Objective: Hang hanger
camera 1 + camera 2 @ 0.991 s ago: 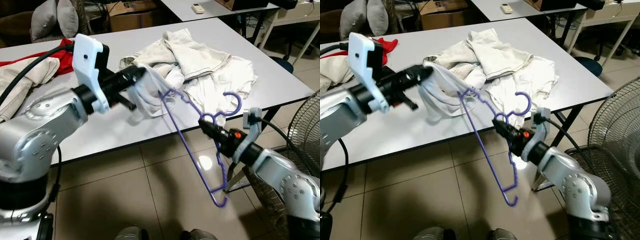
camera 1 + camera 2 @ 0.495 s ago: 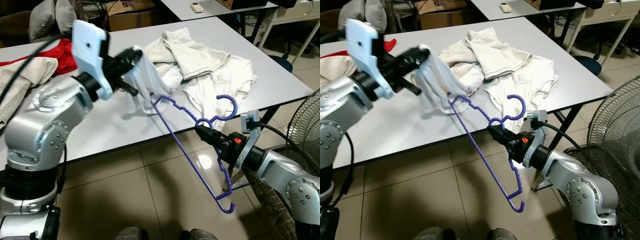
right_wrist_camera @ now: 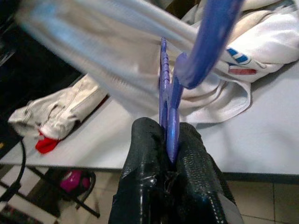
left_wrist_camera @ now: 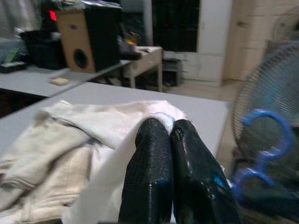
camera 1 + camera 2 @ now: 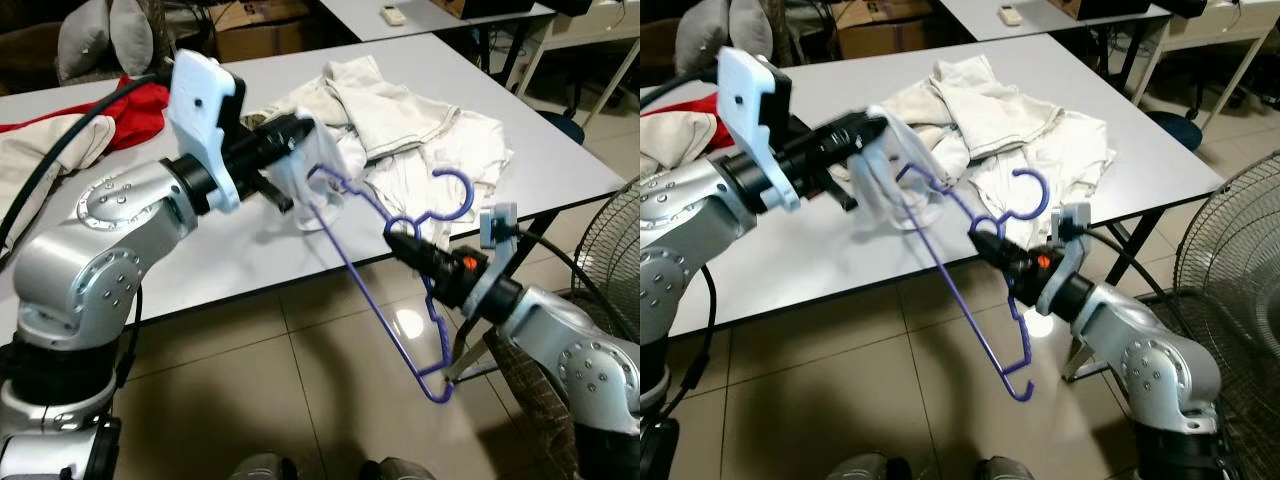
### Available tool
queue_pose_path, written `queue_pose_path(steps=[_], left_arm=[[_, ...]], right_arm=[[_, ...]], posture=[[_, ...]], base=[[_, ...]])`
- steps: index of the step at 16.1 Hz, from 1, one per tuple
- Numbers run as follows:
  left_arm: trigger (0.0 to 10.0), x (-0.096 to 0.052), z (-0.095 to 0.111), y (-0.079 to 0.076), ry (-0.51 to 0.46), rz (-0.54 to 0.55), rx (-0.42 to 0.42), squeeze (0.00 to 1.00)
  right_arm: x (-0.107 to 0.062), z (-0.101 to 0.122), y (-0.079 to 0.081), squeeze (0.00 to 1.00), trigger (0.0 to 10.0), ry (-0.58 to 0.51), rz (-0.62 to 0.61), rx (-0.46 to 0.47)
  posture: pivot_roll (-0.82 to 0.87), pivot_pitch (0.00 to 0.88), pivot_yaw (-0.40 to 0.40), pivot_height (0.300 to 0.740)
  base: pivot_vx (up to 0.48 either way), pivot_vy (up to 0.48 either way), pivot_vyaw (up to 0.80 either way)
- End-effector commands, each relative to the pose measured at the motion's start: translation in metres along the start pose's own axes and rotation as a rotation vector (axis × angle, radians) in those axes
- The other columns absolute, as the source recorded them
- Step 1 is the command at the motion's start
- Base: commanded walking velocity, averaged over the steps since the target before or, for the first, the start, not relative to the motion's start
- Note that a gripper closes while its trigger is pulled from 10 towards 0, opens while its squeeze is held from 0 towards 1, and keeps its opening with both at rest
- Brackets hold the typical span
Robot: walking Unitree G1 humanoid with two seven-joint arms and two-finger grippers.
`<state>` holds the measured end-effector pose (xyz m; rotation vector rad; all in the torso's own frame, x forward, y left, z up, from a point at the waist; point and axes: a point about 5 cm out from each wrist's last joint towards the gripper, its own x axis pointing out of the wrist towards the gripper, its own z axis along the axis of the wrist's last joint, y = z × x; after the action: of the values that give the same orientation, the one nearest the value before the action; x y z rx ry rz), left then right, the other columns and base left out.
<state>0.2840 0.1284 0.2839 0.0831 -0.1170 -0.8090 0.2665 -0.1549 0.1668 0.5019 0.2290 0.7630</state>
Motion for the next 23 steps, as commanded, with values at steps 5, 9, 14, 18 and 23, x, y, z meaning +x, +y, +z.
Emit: queue_pose_path(steps=[5, 9, 14, 18, 23], left_arm=[[0.0, -0.01, 0.022, -0.022, -0.088, -0.195, -0.082, 0.0], [0.0, -0.022, 0.036, -0.025, -0.144, -0.271, -0.141, 0.0], [0.0, -0.026, 0.025, -0.004, -0.05, -0.098, -0.097, 0.0], [0.0, -0.022, 0.025, 0.012, -0.06, 0.031, -0.057, 0.0], [0.0, -0.028, 0.056, 0.039, -0.266, 0.23, 0.001, 0.0]], right_arm=[[0.003, -0.005, -0.012, 0.0, 10.0, -0.004, -0.041, 0.079], [0.005, -0.008, -0.033, 0.0, 10.0, -0.017, -0.159, 0.142], [-0.003, 0.012, -0.044, 0.0, 10.0, -0.095, -0.218, 0.151], [-0.005, 0.04, -0.037, 0.0, 10.0, -0.173, -0.179, 0.079], [-0.001, 0.092, 0.025, 0.0, 10.0, -0.267, 0.152, -0.069]], posture=[[-0.12, 0.056, 0.033, 0.74], [-0.1, 0.044, 0.03, 0.74], [-0.11, 0.039, 0.027, 0.74], [-0.12, 0.043, 0.029, 0.74], [-0.14, 0.049, 0.023, 0.74]], base=[[0.0, 0.0, 0.0], [0.0, 0.0, 0.0], [0.0, 0.0, 0.0], [0.0, 0.0, 0.0], [0.0, 0.0, 0.0]])
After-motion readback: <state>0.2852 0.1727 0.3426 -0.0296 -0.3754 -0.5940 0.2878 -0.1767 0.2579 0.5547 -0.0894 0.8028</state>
